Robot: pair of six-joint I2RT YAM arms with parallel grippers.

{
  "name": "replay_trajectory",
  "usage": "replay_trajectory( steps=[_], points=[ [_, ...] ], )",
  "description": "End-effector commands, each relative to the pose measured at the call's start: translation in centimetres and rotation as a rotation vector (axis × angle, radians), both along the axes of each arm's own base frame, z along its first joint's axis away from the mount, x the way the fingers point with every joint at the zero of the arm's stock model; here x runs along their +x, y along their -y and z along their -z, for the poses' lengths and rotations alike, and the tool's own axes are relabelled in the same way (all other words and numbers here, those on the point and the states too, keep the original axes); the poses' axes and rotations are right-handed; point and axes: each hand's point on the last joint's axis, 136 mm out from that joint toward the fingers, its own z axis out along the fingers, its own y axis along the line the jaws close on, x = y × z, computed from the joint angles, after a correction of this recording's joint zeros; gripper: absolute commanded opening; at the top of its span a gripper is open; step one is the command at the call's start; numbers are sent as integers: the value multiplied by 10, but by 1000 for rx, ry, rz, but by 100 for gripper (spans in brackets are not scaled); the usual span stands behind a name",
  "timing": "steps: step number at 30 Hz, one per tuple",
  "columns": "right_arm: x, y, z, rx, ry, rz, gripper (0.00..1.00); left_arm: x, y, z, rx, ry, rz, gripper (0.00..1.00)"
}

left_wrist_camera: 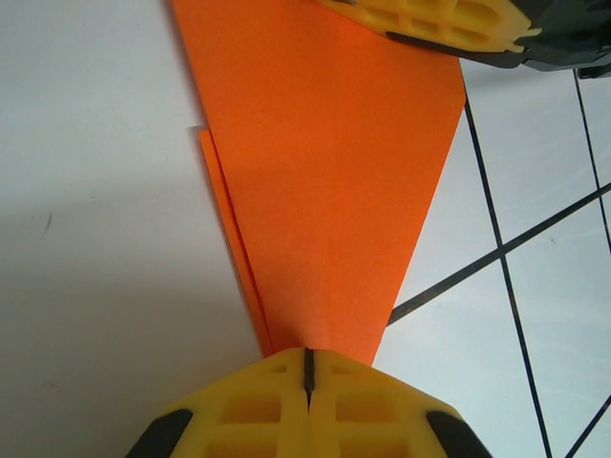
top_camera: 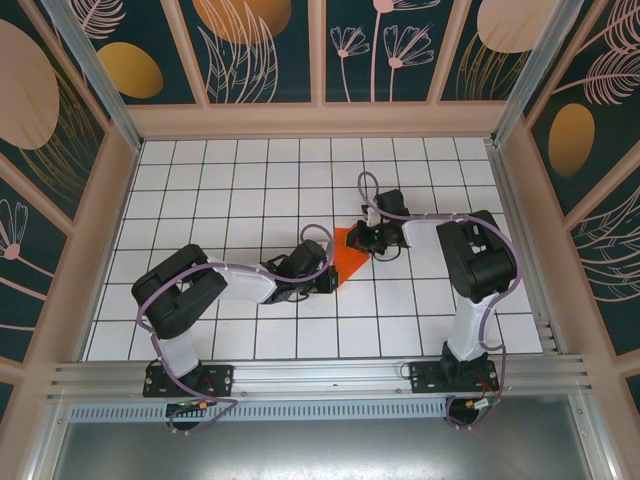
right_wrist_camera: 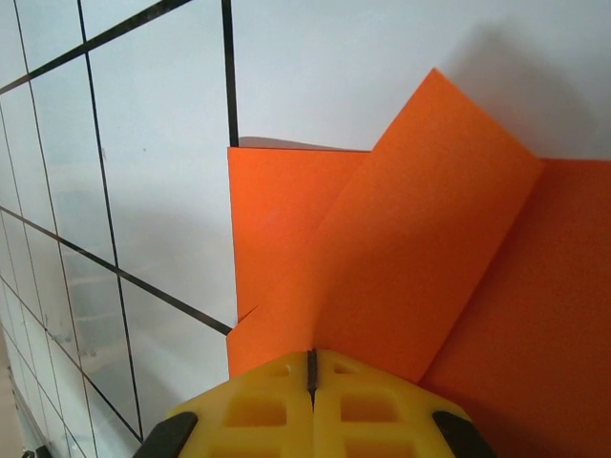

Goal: Fold a paper plane with a square sheet of paper (pick it up from the middle)
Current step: Fourth fold the wing at the center of the table.

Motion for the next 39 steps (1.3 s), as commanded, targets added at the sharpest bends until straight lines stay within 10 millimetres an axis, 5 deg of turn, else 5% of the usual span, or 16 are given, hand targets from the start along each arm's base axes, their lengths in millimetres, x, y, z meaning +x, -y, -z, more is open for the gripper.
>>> replay_trajectory(
  steps=[1, 4, 8, 21, 31, 39],
  points=[
    [-1, 5, -8, -47, 26, -18, 0, -10, -12, 19, 31, -61, -9, 0],
    [-3, -3, -34, 15, 82, -50, 0, -12, -13, 21, 43, -69, -3, 0],
    [-19, -10, -40, 39, 81, -87, 0, -12, -13, 21, 56, -70, 7, 0],
    [-61, -14, 6, -6, -47, -136, 0, -8, -7, 16, 47, -64, 14, 0],
    [-67, -1, 32, -84, -88, -115, 0, 15, 15, -47, -133, 83, -11, 0],
    [-64, -4, 21, -61, -56, -121, 0, 11, 14, -15, -69, 14, -8, 0]
  ],
)
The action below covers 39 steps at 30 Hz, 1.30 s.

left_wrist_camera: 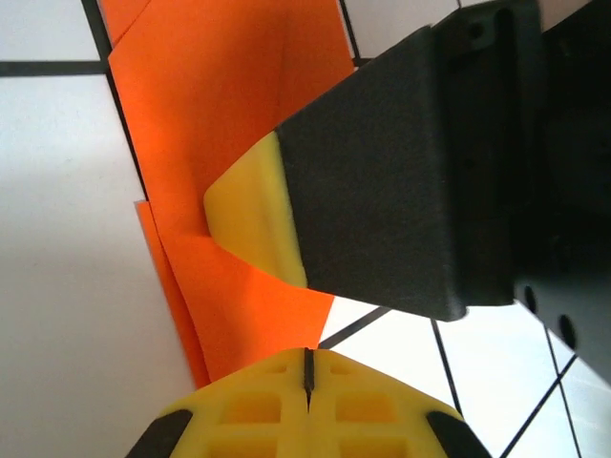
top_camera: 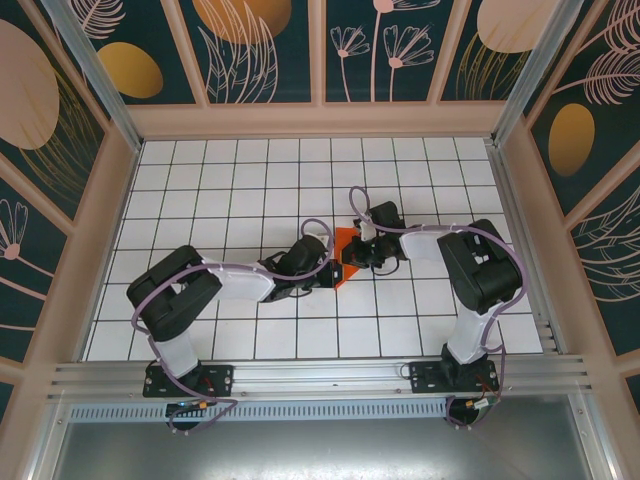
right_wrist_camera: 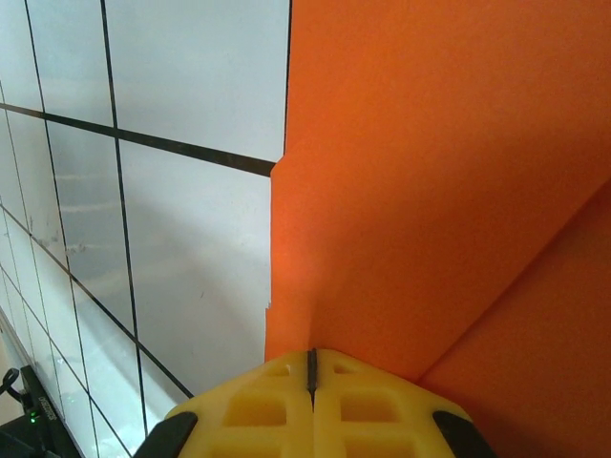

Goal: Fold a paper plane with a square sheet of paper (pick it up from the middle)
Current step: Fourth fold the wing at the center of the table.

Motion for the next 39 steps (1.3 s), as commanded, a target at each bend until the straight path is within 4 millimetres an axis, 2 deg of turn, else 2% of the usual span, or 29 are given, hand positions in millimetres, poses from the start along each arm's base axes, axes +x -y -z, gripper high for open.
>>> replay_trajectory(
  steps=[1, 5, 9, 14, 22, 25, 28, 31, 35, 39],
  points=[
    [-11, 10, 16, -55, -25, 1, 0, 1, 0, 11, 15, -30, -7, 0],
    [-10, 4, 0, -5, 12, -17, 0, -6, -5, 23, 38, -63, -1, 0],
    [-20, -8, -10, 78, 4, -55, 0, -11, -9, 32, 55, -88, 0, 0],
    [-31, -9, -7, 67, -8, -63, 0, -13, -15, 38, 80, -100, -8, 0],
    [-36, -8, -4, 53, -29, -69, 0, -18, -23, 46, 114, -121, -17, 0],
    [-35, -3, 5, 9, -34, -53, 0, -19, -24, 48, 123, -127, -16, 0],
    [-23, 9, 17, -60, -12, -14, 0, -23, -30, 53, 146, -151, -24, 0],
    [1, 25, 22, -104, 34, 50, 0, -35, -39, 66, 190, -213, -19, 0],
    [39, 43, 16, -91, 113, 122, 0, -57, -58, 85, 240, -288, -11, 0],
    [71, 55, 11, -80, 147, 170, 0, -70, -71, 94, 262, -326, -7, 0]
  ],
)
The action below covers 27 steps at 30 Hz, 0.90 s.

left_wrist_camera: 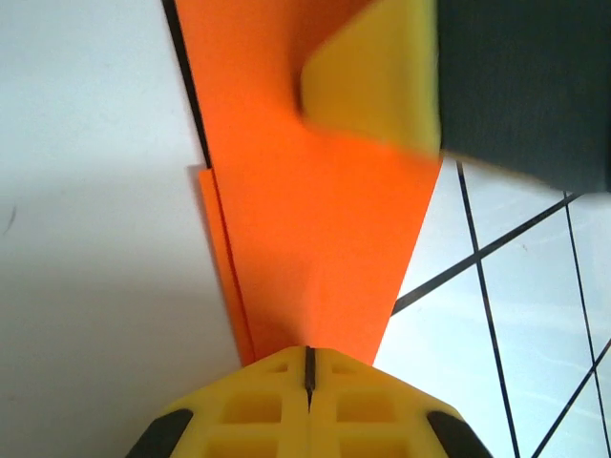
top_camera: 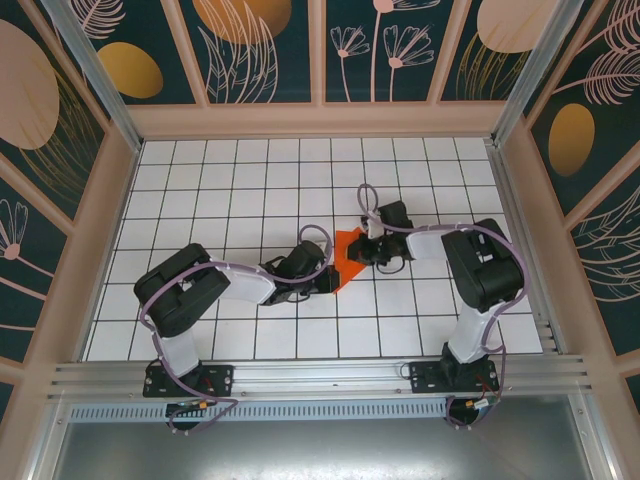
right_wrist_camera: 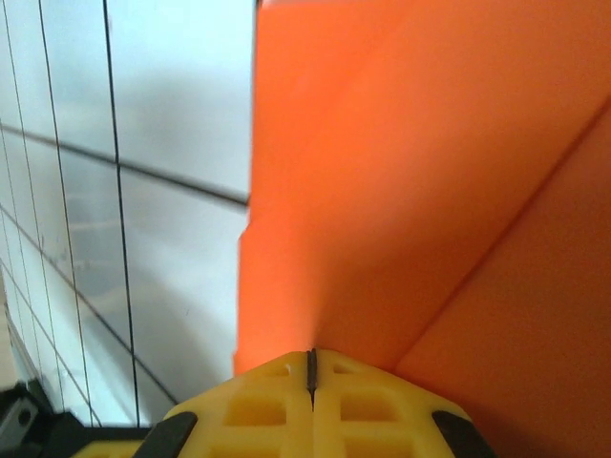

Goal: Fold a paper plane with a square sheet of paper (pick it up from the middle)
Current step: Fourth fold the wing at the center of the table.

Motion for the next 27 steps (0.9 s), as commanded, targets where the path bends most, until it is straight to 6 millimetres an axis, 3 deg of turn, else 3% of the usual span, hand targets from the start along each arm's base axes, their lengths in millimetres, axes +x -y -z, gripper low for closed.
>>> replay_trajectory(
  steps=[1, 5, 8, 11, 14, 19, 22, 27],
  points=[
    [55, 38, 11, -110, 100, 130, 0, -58, -62, 69, 249, -255, 10, 0],
    [82, 46, 2, -95, 115, 178, 0, -52, -55, 64, 225, -236, 8, 0],
    [93, 45, -17, -82, 138, 191, 0, -39, -41, 54, 196, -194, 12, 0],
    [88, 44, -38, -48, 153, 209, 2, -19, -21, 32, 139, -130, 9, 0],
    [70, 46, -50, -17, 129, 239, 13, 1, 3, -2, 50, -57, 4, 1],
    [32, 51, -57, 45, 84, 276, 36, 28, 14, -54, -50, 52, -64, 33],
    [17, 46, -57, 94, 58, 263, 47, 43, -4, -70, -48, 97, -155, 50],
    [8, 31, -51, 108, 31, 229, 50, 59, -39, -77, -23, 139, -305, 82]
  ],
)
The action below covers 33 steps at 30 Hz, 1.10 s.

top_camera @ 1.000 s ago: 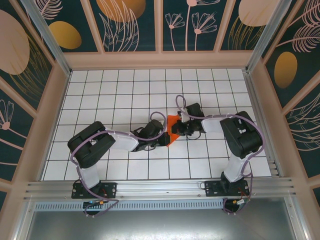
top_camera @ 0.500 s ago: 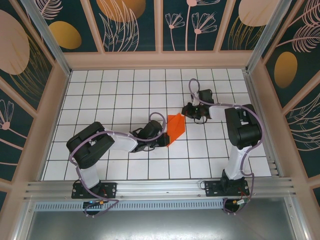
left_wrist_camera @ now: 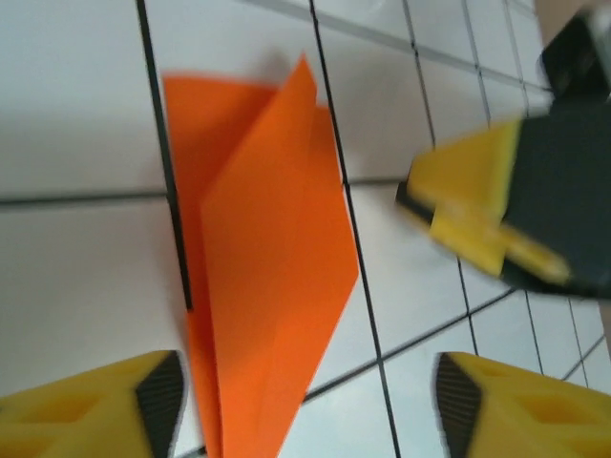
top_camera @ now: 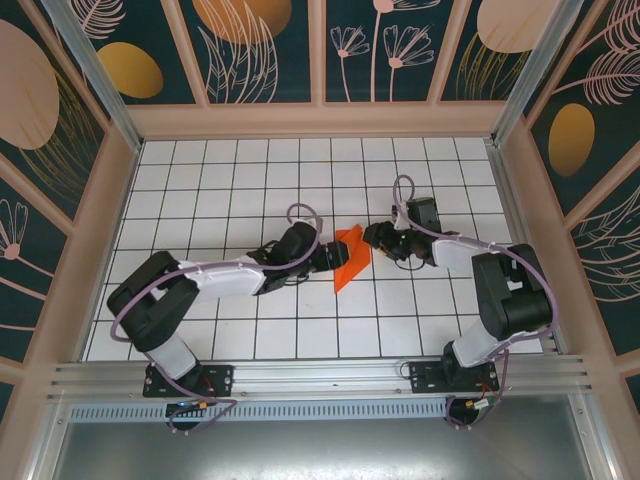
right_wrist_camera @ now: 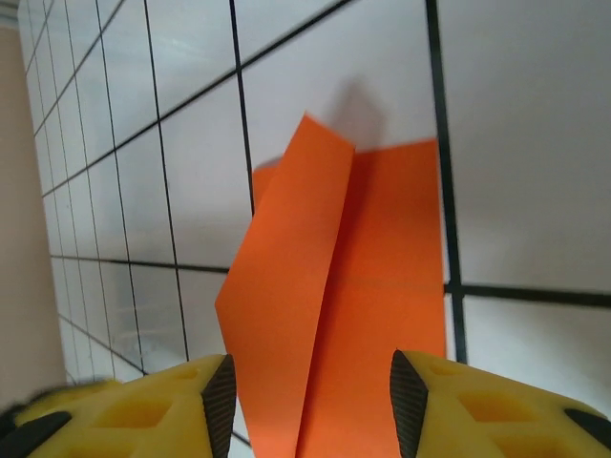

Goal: Fold a paper plane with a square sheet of paper (pick it up from the middle)
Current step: Fourth fold the wing at the center of the table, then turn over the paper at the center of the table.

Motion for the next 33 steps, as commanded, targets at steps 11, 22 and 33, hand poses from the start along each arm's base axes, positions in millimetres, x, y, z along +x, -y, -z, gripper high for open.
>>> replay_trajectory(
  steps=[11, 22, 33],
  points=[
    [-5, -42, 17, 39, -46, -76, 47, 16, -62, 3, 54, 14, -241, 99],
    [-17, -64, 19, 120, -60, -144, 37, 15, -74, 5, 23, -12, -287, 99],
    [-14, -73, 19, 139, -36, -146, 24, 7, -78, -3, -92, -37, -316, 98]
  ],
)
